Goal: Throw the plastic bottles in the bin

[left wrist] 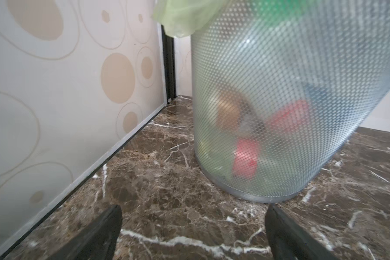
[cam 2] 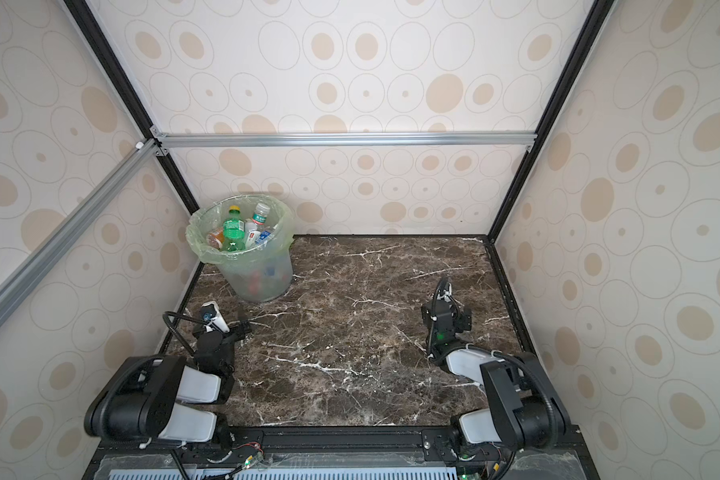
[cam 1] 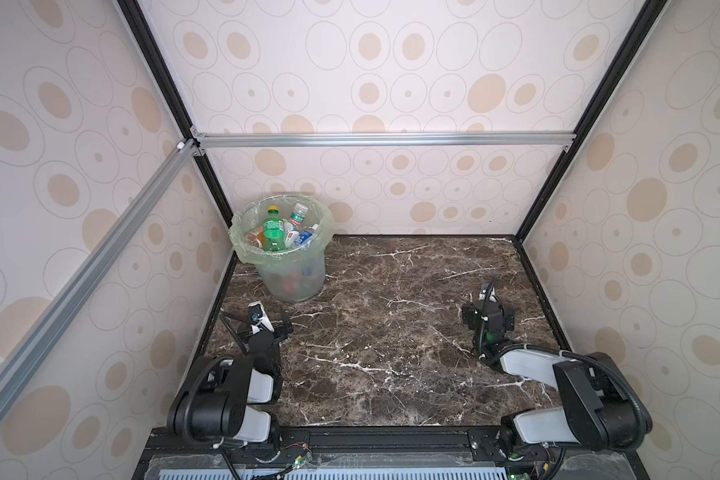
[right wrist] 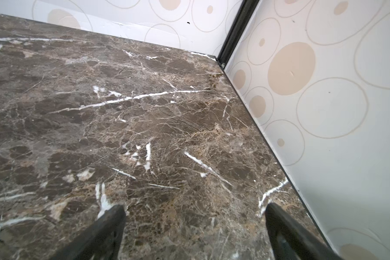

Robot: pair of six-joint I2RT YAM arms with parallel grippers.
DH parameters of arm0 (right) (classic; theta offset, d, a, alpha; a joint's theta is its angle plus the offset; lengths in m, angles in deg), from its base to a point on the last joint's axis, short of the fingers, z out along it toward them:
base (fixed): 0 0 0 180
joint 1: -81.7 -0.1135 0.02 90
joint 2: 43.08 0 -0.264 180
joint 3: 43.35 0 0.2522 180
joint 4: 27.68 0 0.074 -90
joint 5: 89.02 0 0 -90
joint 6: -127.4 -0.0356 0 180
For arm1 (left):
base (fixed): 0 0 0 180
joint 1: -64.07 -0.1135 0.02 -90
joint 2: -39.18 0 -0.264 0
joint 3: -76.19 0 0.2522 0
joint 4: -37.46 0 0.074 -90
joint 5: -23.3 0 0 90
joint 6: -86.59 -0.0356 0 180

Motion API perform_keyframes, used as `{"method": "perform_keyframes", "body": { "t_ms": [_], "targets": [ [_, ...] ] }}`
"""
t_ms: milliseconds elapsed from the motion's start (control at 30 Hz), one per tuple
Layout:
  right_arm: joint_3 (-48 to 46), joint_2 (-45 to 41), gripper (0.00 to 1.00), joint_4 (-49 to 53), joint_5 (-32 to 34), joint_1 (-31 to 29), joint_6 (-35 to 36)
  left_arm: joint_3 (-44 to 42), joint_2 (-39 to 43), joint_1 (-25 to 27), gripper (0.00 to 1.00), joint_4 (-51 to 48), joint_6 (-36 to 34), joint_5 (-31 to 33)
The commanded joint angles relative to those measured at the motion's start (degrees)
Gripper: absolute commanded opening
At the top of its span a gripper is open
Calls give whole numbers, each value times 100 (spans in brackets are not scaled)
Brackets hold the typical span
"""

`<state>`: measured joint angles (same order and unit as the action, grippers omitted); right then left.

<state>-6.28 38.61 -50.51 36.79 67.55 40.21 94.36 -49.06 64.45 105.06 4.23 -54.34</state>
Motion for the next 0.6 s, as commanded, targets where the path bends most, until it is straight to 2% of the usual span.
{"method": "perform_keyframes", "body": {
  "t_ms": [0, 67, 100, 167, 200, 233, 267, 300, 367, 433, 500, 567],
  "targets": [
    [-49, 188, 100, -1009, -471, 80, 112, 359, -36, -19, 99, 269, -447, -586],
    [-285, 568, 100, -1989, -766, 141, 328, 477, -282, -16, 99, 446, -453, -475],
    [-346, 597, 100, -2140, -801, 146, 360, 536, -154, -12, 99, 115, -429, -515],
    [-398, 300, 100, -1667, -1172, 284, 101, 617, -236, -12, 99, 132, -472, -580],
    [-569, 324, 100, -1890, -1575, 517, -106, 727, -205, -3, 99, -182, -483, -615],
    [-707, 626, 100, -2436, -1632, 694, -258, 833, -157, 3, 99, -460, -515, -689],
    [-810, 986, 99, -3285, -1509, 790, -273, 838, -231, 38, 99, -336, -624, -825],
    [-795, 894, 100, -3035, -1550, 817, -310, 877, -223, 45, 99, -425, -698, -968],
    [-490, 418, 100, -1669, -1671, 878, -575, 869, -228, 66, 99, -389, -712, -948],
    [-515, 847, 100, -2460, -1698, 937, -421, 886, -198, 68, 99, -490, -699, -951],
    [-329, 504, 100, -1476, -1753, 935, -560, 878, -214, 68, 99, -449, -705, -947],
    [-100, 722, 100, -1428, -1683, 929, -485, 869, -234, 67, 99, -397, -714, -950]
  ]
}}
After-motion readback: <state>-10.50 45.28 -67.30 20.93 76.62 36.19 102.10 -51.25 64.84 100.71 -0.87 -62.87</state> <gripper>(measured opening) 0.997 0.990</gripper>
